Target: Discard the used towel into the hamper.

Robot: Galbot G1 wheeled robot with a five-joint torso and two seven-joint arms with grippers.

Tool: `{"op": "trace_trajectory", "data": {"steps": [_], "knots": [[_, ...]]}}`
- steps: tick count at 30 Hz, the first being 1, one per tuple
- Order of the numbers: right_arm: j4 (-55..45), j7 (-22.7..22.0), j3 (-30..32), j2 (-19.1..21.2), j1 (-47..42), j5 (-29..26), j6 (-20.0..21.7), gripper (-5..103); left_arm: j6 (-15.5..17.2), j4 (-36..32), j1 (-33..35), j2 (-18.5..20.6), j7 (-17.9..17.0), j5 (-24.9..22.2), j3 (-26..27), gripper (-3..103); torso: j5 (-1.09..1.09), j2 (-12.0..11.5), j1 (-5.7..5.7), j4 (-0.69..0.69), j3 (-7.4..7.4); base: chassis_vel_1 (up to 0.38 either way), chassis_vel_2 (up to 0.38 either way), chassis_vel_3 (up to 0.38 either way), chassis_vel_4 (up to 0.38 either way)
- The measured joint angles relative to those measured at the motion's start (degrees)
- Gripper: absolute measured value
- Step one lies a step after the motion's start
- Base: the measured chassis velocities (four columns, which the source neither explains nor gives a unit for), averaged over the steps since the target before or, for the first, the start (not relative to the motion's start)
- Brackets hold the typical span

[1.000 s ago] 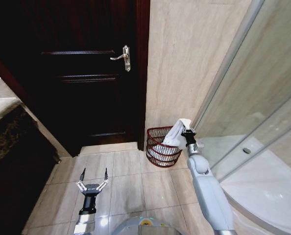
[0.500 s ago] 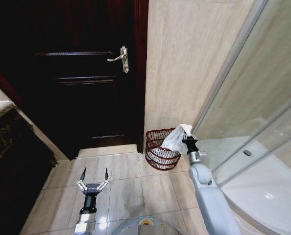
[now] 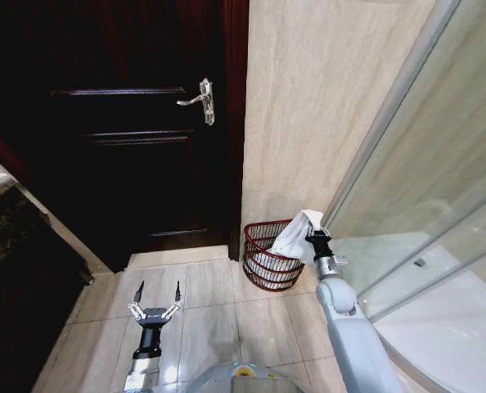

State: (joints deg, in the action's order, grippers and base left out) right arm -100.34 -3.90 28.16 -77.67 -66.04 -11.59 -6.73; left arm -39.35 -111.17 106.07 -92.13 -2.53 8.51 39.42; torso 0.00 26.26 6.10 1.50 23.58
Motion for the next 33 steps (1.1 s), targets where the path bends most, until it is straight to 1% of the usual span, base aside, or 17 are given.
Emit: {"op": "trace_trajectory", "data": {"steps": [10, 16, 19, 21, 25, 26, 29, 30, 33], "knots": [[0.6, -0.6, -0.1, -0.3, 0.0, -0.8, -0.8, 4, 0.3, -0.1, -0.2, 0.0, 0.2, 0.0, 0.0, 100, 0.0, 0.0, 0.01, -0.01, 0.01, -0.021, 0.02, 0.02, -0.026], [1.1, -0.6, -0.9, -0.6, 3.7, -0.6, 0.4, 4, 0.1, -0.2, 0.3, 0.0, 0.1, -0.8, 0.2, 100, 0.0, 0.0, 0.01, -0.01, 0.01, 0.0, 0.0, 0.0, 0.0], [2.6, -1.0, -2.6, -1.0, 7.8, -0.7, 1.4, 4, -0.5, 0.7, 0.2, 0.0, 0.0, -1.2, 0.2, 100, -0.02, 0.0, 0.01, 0.0, 0.01, 0.0, 0.0, 0.0, 0.0], [2.8, -1.0, -2.8, -1.0, 8.2, -0.8, 1.4, 4, -0.6, 0.8, 0.2, 0.0, 0.0, -1.3, 0.2, 100, -0.01, 0.0, 0.01, 0.0, 0.01, 0.0, 0.0, 0.0, 0.0], [5.3, -1.0, -4.2, -2.2, 10.9, -1.6, 2.3, 4, -0.7, 0.9, 0.2, 0.0, 0.0, -1.3, 0.2, 100, -0.02, 0.0, 0.01, 0.0, 0.02, 0.0, 0.0, 0.0, 0.0], [7.7, -1.1, -4.4, -2.9, 12.0, -1.9, 2.6, 4, -0.7, 0.6, 0.1, 0.0, 0.0, -1.3, 0.3, 100, -0.01, 0.0, 0.01, 0.01, 0.02, 0.0, 0.0, 0.0, 0.0], [12.2, -0.8, -4.1, -3.4, 13.3, -1.3, 2.1, 4, -0.7, 0.2, 0.1, 0.0, 0.0, -1.6, 0.4, 100, 0.0, 0.0, 0.01, 0.0, 0.02, 0.0, 0.0, 0.0, 0.0], [12.2, -0.8, -4.1, -3.4, 13.3, -1.3, 2.1, 4, -0.7, 0.2, 0.1, 0.0, 0.0, -1.6, 0.4, 100, 0.0, 0.0, 0.01, 0.0, 0.02, 0.0, 0.0, 0.0, 0.0], [17.8, -0.1, -3.4, -3.5, 14.5, -0.5, 1.4, 4, -0.7, 0.4, 0.0, 0.0, 0.1, -1.9, 0.4, 100, 0.0, 0.0, 0.01, -0.01, 0.02, 0.0, 0.0, 0.0, 0.0]]}}
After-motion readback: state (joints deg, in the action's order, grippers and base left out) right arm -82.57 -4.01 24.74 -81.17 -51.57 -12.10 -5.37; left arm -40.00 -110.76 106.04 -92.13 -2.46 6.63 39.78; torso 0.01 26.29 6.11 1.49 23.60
